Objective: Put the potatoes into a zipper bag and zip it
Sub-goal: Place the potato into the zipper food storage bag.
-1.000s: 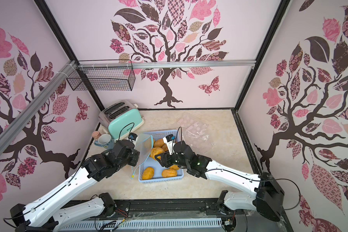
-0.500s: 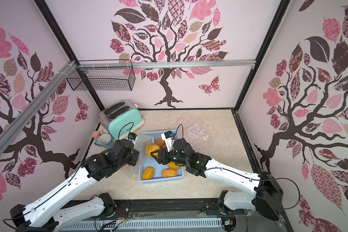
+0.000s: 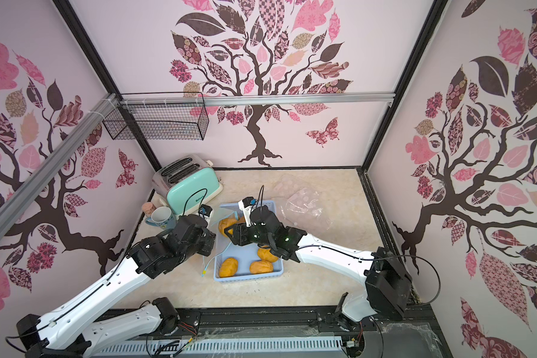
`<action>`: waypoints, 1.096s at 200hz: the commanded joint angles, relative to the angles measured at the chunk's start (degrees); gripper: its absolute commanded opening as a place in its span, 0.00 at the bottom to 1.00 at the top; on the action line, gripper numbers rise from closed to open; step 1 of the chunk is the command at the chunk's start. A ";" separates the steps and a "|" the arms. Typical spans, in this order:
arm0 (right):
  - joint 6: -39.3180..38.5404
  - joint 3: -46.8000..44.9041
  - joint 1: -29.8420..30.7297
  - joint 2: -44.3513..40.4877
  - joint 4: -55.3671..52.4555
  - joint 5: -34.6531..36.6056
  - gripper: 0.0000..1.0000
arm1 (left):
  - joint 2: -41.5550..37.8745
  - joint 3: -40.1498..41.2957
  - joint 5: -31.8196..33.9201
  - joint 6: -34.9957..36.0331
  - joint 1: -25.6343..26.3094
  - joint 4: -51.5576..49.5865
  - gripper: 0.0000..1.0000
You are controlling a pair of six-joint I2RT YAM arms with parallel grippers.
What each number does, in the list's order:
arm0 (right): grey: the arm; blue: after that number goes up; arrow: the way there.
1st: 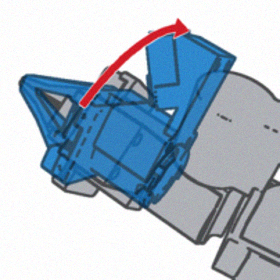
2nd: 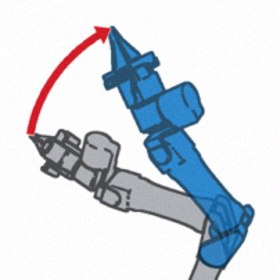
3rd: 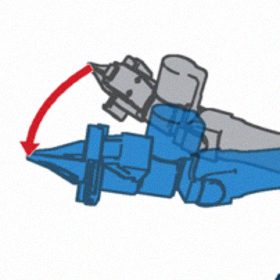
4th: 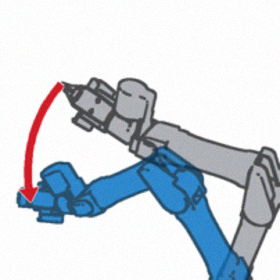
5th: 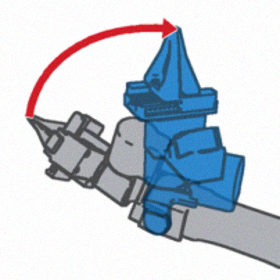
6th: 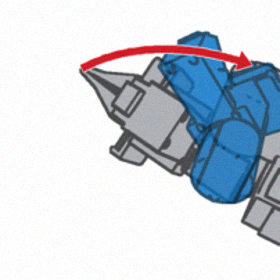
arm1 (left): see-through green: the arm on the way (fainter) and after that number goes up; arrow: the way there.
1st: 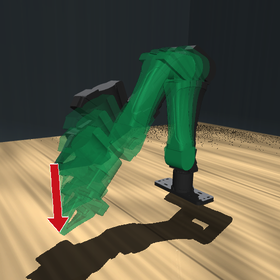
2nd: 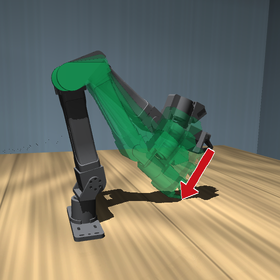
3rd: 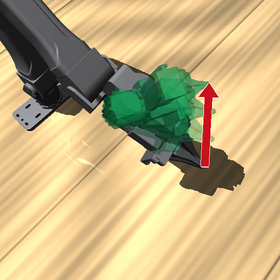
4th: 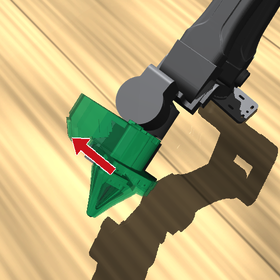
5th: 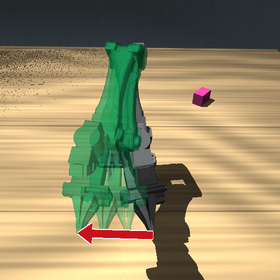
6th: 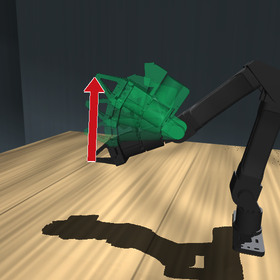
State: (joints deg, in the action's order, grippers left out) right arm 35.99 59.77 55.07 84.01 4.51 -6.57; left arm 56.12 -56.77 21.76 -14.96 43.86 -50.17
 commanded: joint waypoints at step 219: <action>-2.47 11.55 0.30 10.94 -3.71 4.80 0.77 | 0.00 1.66 -0.67 0.28 -0.25 0.78 0.00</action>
State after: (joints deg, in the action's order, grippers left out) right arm 35.38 69.19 55.07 95.35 2.13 -1.26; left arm 56.25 -56.77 21.34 -14.96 43.79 -50.19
